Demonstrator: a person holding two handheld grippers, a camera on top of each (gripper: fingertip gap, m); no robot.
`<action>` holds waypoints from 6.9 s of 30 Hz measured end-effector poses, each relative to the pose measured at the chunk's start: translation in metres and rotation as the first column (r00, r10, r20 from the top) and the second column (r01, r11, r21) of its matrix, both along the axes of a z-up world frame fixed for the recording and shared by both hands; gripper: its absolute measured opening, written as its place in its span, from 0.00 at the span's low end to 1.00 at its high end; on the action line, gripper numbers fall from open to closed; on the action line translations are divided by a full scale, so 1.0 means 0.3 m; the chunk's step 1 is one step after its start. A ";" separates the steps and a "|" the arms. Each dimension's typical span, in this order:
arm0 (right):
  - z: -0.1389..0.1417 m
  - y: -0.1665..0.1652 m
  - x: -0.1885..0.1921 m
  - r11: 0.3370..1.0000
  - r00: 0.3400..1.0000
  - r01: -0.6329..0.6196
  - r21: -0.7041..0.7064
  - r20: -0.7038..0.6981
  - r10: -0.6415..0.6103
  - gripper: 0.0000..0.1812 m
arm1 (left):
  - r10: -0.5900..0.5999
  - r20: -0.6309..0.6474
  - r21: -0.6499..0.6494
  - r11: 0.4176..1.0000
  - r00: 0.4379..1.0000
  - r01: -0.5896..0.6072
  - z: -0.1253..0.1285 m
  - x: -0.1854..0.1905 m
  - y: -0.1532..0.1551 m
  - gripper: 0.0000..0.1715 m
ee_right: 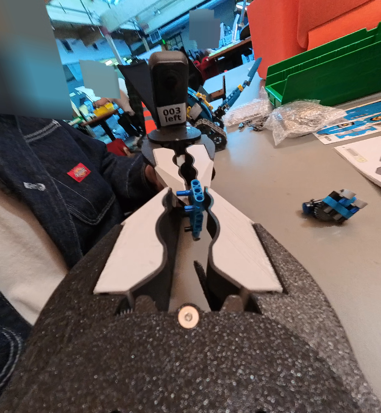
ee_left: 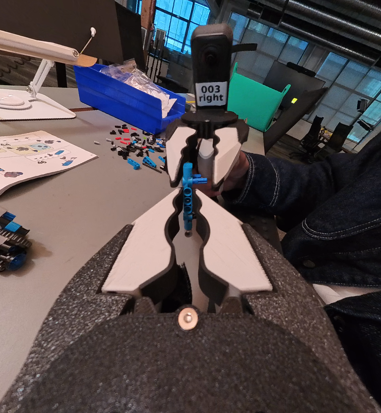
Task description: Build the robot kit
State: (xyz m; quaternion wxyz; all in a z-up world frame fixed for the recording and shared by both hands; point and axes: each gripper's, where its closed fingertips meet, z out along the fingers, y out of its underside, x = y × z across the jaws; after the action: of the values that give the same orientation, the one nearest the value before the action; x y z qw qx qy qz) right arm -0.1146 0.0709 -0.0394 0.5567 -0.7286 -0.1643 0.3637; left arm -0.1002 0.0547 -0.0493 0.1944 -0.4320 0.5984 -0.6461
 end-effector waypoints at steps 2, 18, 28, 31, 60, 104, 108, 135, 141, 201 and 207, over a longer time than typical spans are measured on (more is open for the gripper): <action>0.007 0.000 0.001 1.000 0.999 -0.007 0.003 -0.032 0.007 0.13 | -0.007 0.004 -0.001 1.000 1.000 0.007 0.003 -0.001 -0.004 0.04; -0.059 0.116 0.165 0.931 0.929 0.366 -0.021 0.060 -0.364 0.35 | 0.218 -0.193 -0.440 0.852 0.957 -0.283 -0.016 0.075 0.248 0.04; -0.073 0.234 0.079 0.793 0.636 0.563 0.234 0.489 -0.597 0.26 | 0.124 -0.208 -0.777 0.582 0.970 -0.241 0.012 0.076 0.294 0.04; -0.075 0.205 0.112 0.793 0.628 0.562 0.234 0.504 -0.594 0.15 | 0.091 -0.205 -0.786 0.578 0.975 -0.219 0.012 0.069 0.280 0.04; 0.014 -0.038 0.023 0.958 0.931 -0.266 -0.107 -0.285 0.227 0.13 | 0.005 0.033 -0.092 0.996 0.999 -0.002 0.046 0.006 0.007 0.19; -0.406 0.090 0.180 0.958 0.756 -0.018 -0.287 0.623 0.201 0.12 | 0.112 -0.140 0.203 0.976 0.984 -0.082 -0.137 0.014 0.161 0.15; -0.294 0.119 0.198 0.974 0.901 0.020 -0.226 0.426 0.081 0.08 | 0.129 -0.144 0.165 0.981 0.981 -0.104 -0.130 0.018 0.179 0.15; -0.231 0.084 0.198 0.973 0.924 0.006 -0.229 0.373 0.082 0.01 | 0.258 -0.119 0.345 0.916 0.959 -0.204 -0.171 0.042 0.231 0.15; -0.324 0.028 0.227 0.953 0.873 0.129 -0.274 0.487 0.022 0.14 | 0.296 -0.125 0.366 0.901 0.947 -0.233 -0.182 0.047 0.254 0.15; -0.038 0.092 0.083 0.996 0.954 -0.081 -0.028 0.287 0.086 0.10 | 0.052 -0.109 0.023 0.998 0.993 -0.050 -0.064 0.002 0.149 0.15; -0.004 0.071 0.009 0.965 0.899 -0.245 -0.097 0.350 0.264 0.10 | -0.051 -0.014 -0.094 0.994 0.999 0.050 0.027 -0.040 0.110 0.15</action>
State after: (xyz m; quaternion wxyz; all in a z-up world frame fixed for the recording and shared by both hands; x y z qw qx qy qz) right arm -0.1119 0.0923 -0.0407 0.4462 -0.7689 -0.3480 0.2976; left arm -0.1123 0.0877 -0.0413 0.1527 -0.4306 0.5796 -0.6748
